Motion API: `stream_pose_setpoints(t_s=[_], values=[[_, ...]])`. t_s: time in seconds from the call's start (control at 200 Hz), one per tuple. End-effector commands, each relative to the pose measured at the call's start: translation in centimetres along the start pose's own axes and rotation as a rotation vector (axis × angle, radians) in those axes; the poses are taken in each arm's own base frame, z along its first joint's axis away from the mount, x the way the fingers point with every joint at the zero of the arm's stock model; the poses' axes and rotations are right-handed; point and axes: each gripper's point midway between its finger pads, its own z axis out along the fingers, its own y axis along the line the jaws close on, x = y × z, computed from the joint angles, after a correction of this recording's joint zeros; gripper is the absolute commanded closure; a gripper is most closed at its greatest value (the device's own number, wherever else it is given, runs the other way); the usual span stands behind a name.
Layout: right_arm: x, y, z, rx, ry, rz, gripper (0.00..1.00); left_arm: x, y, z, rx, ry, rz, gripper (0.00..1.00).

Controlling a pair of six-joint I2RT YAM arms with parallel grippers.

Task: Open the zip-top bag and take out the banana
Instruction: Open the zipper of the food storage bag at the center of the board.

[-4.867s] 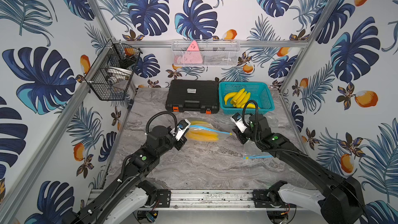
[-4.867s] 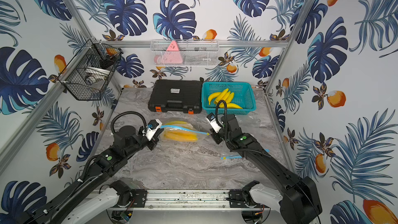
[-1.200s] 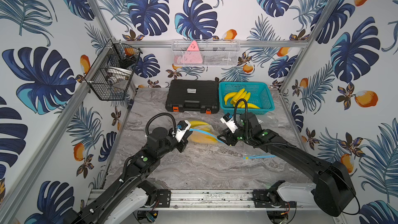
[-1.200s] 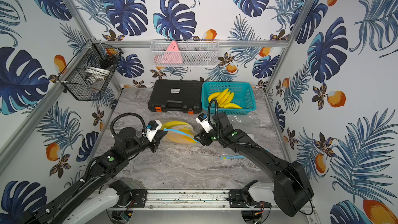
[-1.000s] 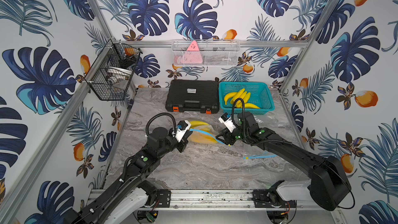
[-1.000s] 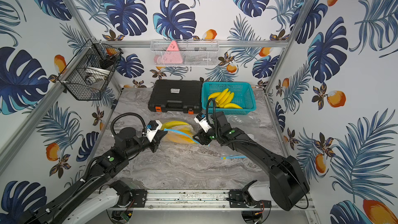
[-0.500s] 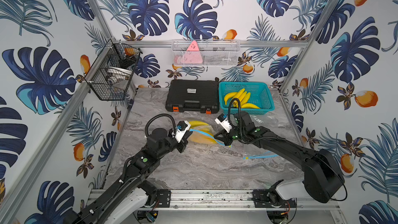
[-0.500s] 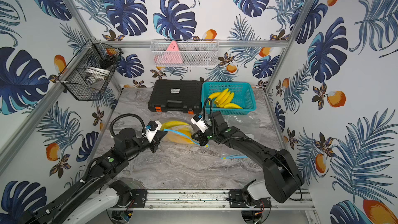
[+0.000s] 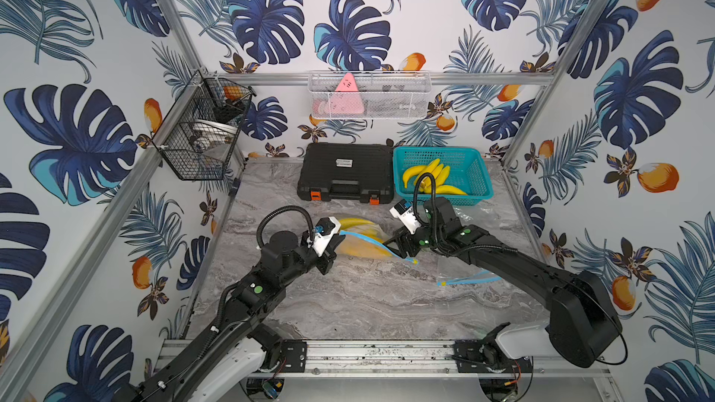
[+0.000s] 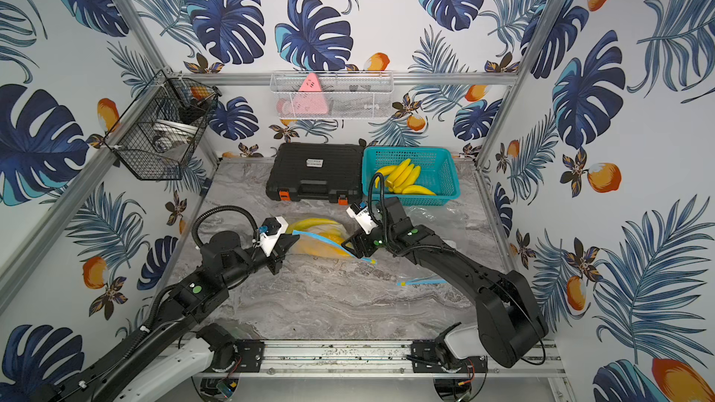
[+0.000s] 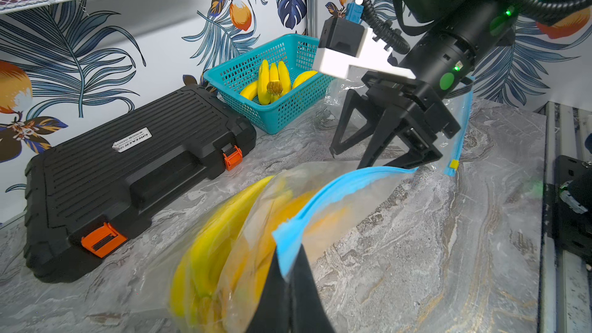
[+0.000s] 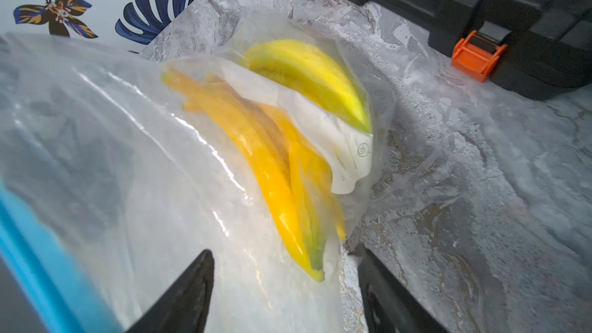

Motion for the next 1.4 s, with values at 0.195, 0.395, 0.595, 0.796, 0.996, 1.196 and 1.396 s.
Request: stream_pose_setpoints(t_s=[0.195, 0.395, 0.595, 0.796, 0.996, 1.196, 1.396], values=[[1.0, 4.6, 1.5, -0.245, 0.067, 0.037, 0.23, 0.6, 0.0, 0.1, 0.002, 0.024, 0.031, 1.00], [3.5, 6.7, 3.3, -0.231, 0.110, -0.018, 0.22, 2.0, 0.0, -0.3, -0.013, 0.061, -0.007, 1.00], [5.1, 7.2, 6.0, -0.166, 0.189, -0.065, 0.22, 3.6, 0.0, -0.3, -0.020, 0.128, -0.086, 1.00], [5.7, 7.2, 7.1, -0.183, 0.192, -0.012, 0.32, 4.6, 0.1, -0.8, -0.040, 0.158, -0.138, 1.00], [4.8, 6.7, 6.5, -0.129, 0.169, -0.020, 0.47, 4.9, 0.7, -0.8, -0.070, 0.182, -0.122, 1.00], [4.7, 6.7, 6.3, -0.126, 0.176, -0.008, 0.59, 5.1, 0.6, -0.6, -0.067, 0.192, -0.116, 1.00], [4.6, 6.6, 6.3, -0.120, 0.176, 0.010, 0.79, 5.3, 0.8, -0.7, -0.078, 0.200, -0.109, 1.00]])
